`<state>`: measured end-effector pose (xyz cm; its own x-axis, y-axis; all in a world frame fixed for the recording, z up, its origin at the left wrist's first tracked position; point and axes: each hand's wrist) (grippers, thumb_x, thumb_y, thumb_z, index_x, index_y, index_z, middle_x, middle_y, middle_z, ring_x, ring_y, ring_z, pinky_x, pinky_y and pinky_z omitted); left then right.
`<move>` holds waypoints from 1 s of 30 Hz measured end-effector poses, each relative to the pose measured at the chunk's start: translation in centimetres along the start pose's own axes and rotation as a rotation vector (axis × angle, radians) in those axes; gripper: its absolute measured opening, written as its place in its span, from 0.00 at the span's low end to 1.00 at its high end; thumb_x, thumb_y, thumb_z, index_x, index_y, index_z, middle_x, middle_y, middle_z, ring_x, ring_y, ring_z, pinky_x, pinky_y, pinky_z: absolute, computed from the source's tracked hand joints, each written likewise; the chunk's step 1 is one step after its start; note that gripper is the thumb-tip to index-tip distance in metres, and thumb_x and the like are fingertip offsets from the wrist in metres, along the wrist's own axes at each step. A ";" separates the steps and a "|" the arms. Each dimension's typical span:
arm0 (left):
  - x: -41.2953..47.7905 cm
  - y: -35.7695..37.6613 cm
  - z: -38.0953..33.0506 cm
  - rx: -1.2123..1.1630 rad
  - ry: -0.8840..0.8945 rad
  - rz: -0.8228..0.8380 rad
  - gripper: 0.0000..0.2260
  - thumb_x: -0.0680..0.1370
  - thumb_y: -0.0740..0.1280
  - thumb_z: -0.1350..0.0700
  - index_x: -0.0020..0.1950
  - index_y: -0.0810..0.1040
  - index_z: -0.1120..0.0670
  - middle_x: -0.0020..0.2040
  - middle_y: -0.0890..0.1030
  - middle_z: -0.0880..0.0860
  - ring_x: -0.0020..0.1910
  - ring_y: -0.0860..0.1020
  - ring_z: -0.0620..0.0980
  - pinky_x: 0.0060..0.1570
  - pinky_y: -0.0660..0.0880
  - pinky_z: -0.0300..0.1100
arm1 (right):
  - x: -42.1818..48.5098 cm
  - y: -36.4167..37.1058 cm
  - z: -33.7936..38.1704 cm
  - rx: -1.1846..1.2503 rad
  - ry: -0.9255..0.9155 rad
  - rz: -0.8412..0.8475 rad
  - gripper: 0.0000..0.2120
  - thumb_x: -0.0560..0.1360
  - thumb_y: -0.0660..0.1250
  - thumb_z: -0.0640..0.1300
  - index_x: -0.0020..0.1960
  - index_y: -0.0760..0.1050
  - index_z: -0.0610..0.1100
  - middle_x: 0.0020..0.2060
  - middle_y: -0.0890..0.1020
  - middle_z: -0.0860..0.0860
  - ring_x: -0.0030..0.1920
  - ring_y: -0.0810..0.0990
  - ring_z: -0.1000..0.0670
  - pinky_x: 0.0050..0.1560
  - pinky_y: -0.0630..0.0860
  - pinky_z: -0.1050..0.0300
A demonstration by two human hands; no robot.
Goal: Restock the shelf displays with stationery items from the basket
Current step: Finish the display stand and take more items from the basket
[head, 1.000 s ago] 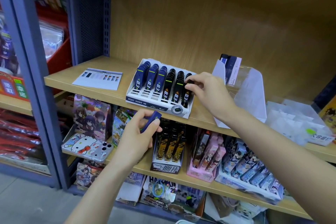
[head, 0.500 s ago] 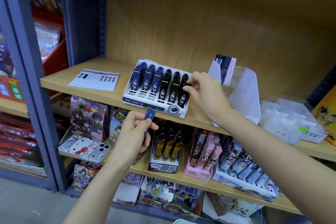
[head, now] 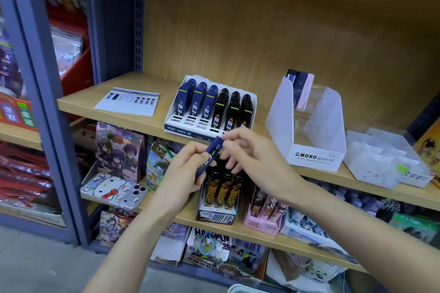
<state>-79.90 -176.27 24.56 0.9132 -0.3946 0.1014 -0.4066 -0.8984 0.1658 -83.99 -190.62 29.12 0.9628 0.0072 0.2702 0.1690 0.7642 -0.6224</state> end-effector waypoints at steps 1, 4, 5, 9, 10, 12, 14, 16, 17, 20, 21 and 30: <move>-0.1 0.0 0.1 0.016 0.006 0.009 0.09 0.81 0.58 0.61 0.43 0.73 0.55 0.30 0.75 0.49 0.24 0.66 0.43 0.23 0.63 0.30 | -0.3 0.1 0.1 0.016 0.003 -0.003 0.04 0.79 0.62 0.44 0.52 0.73 0.45 0.39 0.80 0.49 0.37 0.80 0.54 0.42 0.80 0.55; -0.3 -0.1 0.4 0.076 0.078 -0.012 0.04 0.79 0.63 0.59 0.45 0.73 0.56 0.31 0.73 0.52 0.24 0.69 0.42 0.26 0.67 0.32 | -0.4 -0.5 0.0 -0.035 0.028 -0.060 0.04 0.76 0.67 0.45 0.46 0.73 0.46 0.38 0.80 0.50 0.38 0.81 0.53 0.43 0.81 0.54; -0.3 -0.3 0.4 0.086 0.104 -0.053 0.02 0.78 0.65 0.59 0.46 0.73 0.56 0.33 0.75 0.52 0.25 0.71 0.42 0.27 0.69 0.31 | -0.5 -0.7 -0.2 -0.043 0.051 -0.046 0.06 0.76 0.67 0.46 0.44 0.72 0.46 0.37 0.80 0.50 0.38 0.81 0.53 0.44 0.81 0.53; 0.1 -1.0 0.7 0.010 0.162 -0.192 0.08 0.74 0.69 0.60 0.51 0.73 0.53 0.42 0.80 0.54 0.32 0.78 0.42 0.40 0.77 0.32 | -1.5 0.0 -0.7 -0.101 0.124 0.101 0.07 0.76 0.66 0.49 0.42 0.73 0.47 0.37 0.82 0.50 0.39 0.82 0.54 0.46 0.81 0.52; 0.1 -1.1 0.7 -0.002 0.182 -0.195 0.08 0.75 0.68 0.61 0.51 0.74 0.52 0.42 0.80 0.53 0.33 0.78 0.43 0.41 0.77 0.33 | -1.9 0.4 -0.8 -0.110 0.122 0.115 0.07 0.77 0.65 0.49 0.43 0.73 0.47 0.38 0.82 0.50 0.39 0.82 0.54 0.47 0.80 0.52; -0.2 -1.0 0.5 -0.002 0.243 -0.198 0.08 0.77 0.66 0.63 0.52 0.74 0.51 0.38 0.80 0.50 0.33 0.78 0.41 0.39 0.75 0.32 | -2.3 1.1 -0.8 -0.174 0.064 0.103 0.06 0.77 0.65 0.49 0.43 0.74 0.49 0.39 0.81 0.53 0.41 0.80 0.56 0.47 0.78 0.56; -0.6 -0.9 0.4 0.107 0.326 -0.186 0.09 0.78 0.64 0.64 0.52 0.75 0.51 0.34 0.80 0.45 0.33 0.77 0.39 0.38 0.73 0.30 | -2.2 1.5 -0.6 -0.246 -0.018 0.087 0.03 0.77 0.65 0.48 0.45 0.73 0.54 0.42 0.78 0.57 0.43 0.76 0.58 0.44 0.74 0.65; -1.1 -0.8 0.4 0.251 0.391 -0.159 0.11 0.78 0.64 0.64 0.52 0.78 0.48 0.36 0.80 0.42 0.36 0.77 0.40 0.40 0.73 0.32 | -2.0 1.9 -0.1 -0.247 -0.068 0.072 0.04 0.76 0.66 0.47 0.47 0.72 0.55 0.41 0.77 0.59 0.42 0.75 0.59 0.42 0.71 0.69; -1.4 -0.8 0.5 0.296 0.411 -0.150 0.13 0.78 0.65 0.63 0.52 0.78 0.46 0.39 0.81 0.44 0.38 0.77 0.41 0.43 0.74 0.34 | -1.8 2.1 0.1 -0.235 -0.079 0.062 0.04 0.76 0.67 0.48 0.46 0.72 0.55 0.39 0.77 0.58 0.41 0.75 0.58 0.41 0.70 0.69; -2.1 -0.9 0.6 0.375 0.482 -0.152 0.15 0.76 0.67 0.63 0.53 0.79 0.42 0.44 0.78 0.49 0.44 0.77 0.45 0.48 0.75 0.38 | -1.4 2.6 0.4 -0.223 -0.093 0.052 0.09 0.75 0.67 0.48 0.40 0.68 0.56 0.36 0.78 0.56 0.39 0.77 0.56 0.38 0.72 0.67; -2.2 -1.1 0.6 0.420 0.505 -0.155 0.15 0.76 0.67 0.63 0.54 0.79 0.42 0.45 0.76 0.49 0.45 0.76 0.45 0.48 0.74 0.35 | -1.3 2.6 0.5 -0.215 -0.091 0.064 0.09 0.76 0.67 0.47 0.40 0.68 0.55 0.36 0.78 0.55 0.37 0.78 0.56 0.38 0.75 0.64; 2.4 -5.4 -0.6 1.192 0.560 -0.348 0.09 0.78 0.62 0.58 0.57 0.76 0.58 0.50 0.75 0.55 0.50 0.73 0.56 0.50 0.66 0.48 | 5.4 -0.1 3.9 -0.125 -0.102 -0.227 0.04 0.81 0.58 0.41 0.50 0.70 0.49 0.38 0.79 0.47 0.35 0.79 0.54 0.36 0.76 0.64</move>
<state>-75.54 -172.24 24.47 0.7145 -0.2414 0.6566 0.3695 -0.6668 -0.6472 -79.58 -188.14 33.49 0.8721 -0.0851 0.4819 0.4088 0.6680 -0.6218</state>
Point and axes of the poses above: each hand's wrist, its own x-axis towards the middle knuckle, its own y-axis out of the palm, z = x × y
